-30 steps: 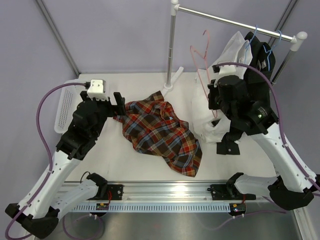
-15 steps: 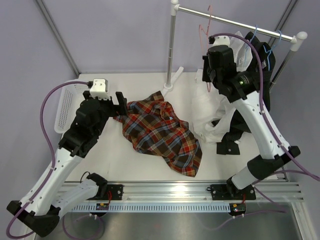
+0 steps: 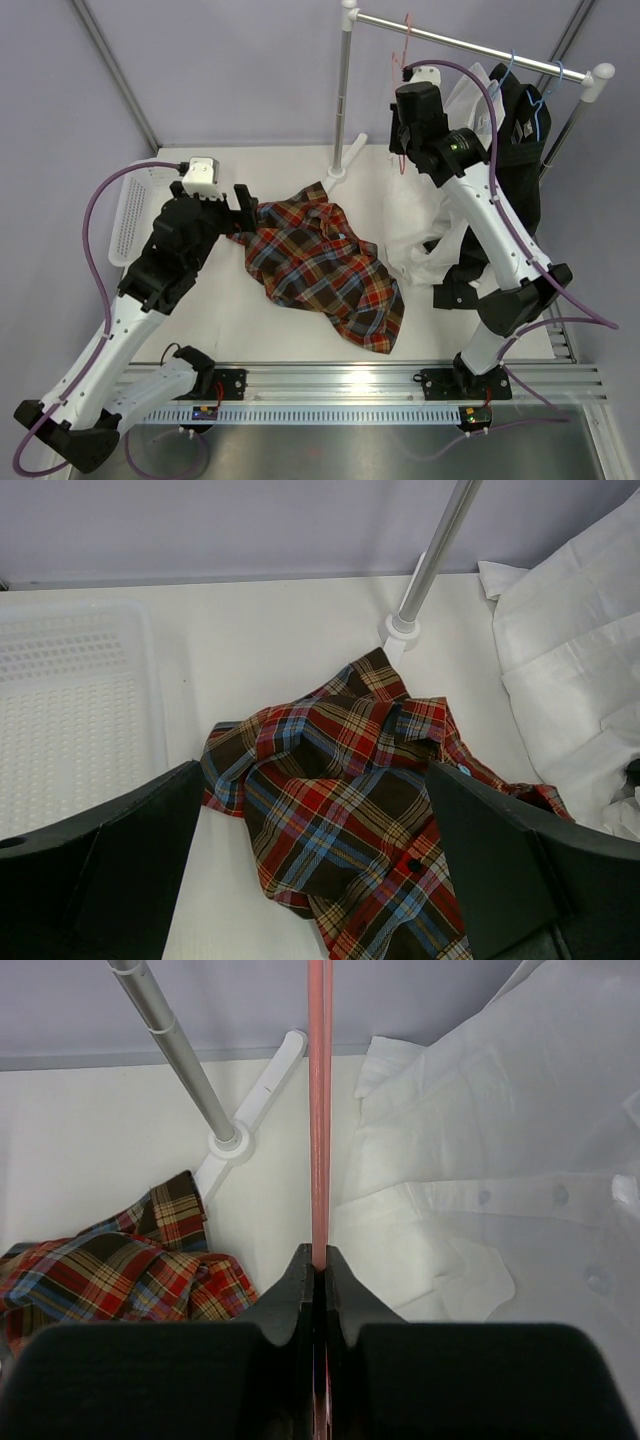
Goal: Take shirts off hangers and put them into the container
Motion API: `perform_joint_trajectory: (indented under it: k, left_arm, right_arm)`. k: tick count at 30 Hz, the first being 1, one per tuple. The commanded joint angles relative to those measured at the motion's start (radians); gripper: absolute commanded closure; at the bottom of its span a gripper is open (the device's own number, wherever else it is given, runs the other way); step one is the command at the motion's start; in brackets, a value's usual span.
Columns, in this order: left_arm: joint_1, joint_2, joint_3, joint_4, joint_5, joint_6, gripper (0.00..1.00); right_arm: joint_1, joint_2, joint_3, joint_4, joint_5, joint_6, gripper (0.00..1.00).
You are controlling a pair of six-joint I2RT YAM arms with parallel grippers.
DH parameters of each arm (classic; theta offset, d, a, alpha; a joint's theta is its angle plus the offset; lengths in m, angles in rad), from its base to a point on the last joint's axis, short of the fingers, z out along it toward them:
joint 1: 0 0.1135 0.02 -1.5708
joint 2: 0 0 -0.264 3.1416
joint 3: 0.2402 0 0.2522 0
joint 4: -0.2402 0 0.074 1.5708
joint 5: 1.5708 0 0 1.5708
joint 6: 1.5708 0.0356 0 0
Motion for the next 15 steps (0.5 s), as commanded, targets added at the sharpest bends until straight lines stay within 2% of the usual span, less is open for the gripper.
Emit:
perform_joint_trajectory:
  k: [1,3,4,6,7,9,10,13,15]
  left_arm:
    - [0.004,0.011,0.003,0.044,0.049,-0.020,0.01]
    - [0.004,0.019,0.007,0.044,0.064,-0.026,0.01]
    - [0.002,0.026,0.007,0.043,0.081,-0.030,0.01]
    - [0.004,0.034,0.008,0.043,0.104,-0.040,0.01]
    - [0.004,0.043,0.010,0.043,0.130,-0.043,0.01]
    - [0.004,0.052,0.013,0.043,0.174,-0.063,0.01]
    - [0.002,0.061,0.016,0.044,0.191,-0.075,0.01]
    - [-0.015,0.078,0.029,0.043,0.245,-0.106,0.01]
    - [-0.064,0.106,0.034,0.040,0.270,-0.122,0.01]
  right_arm:
    - [-0.007,-0.045,-0.053,0.084,-0.033,0.039,0.87]
    - [-0.007,-0.065,-0.109,0.111,-0.064,0.053,0.79]
    - [-0.007,-0.085,-0.123,0.118,-0.070,0.056,0.70]
    - [-0.007,-0.105,-0.153,0.130,-0.088,0.059,0.59]
    - [-0.007,-0.122,-0.160,0.133,-0.096,0.061,0.44]
    - [-0.009,-0.155,-0.172,0.135,-0.120,0.059,0.32]
    - [-0.007,-0.166,-0.176,0.135,-0.140,0.056,0.21]
    - [-0.007,-0.238,-0.187,0.128,-0.177,0.055,0.10]
    - [-0.009,-0.316,-0.221,0.128,-0.209,0.053,0.03]
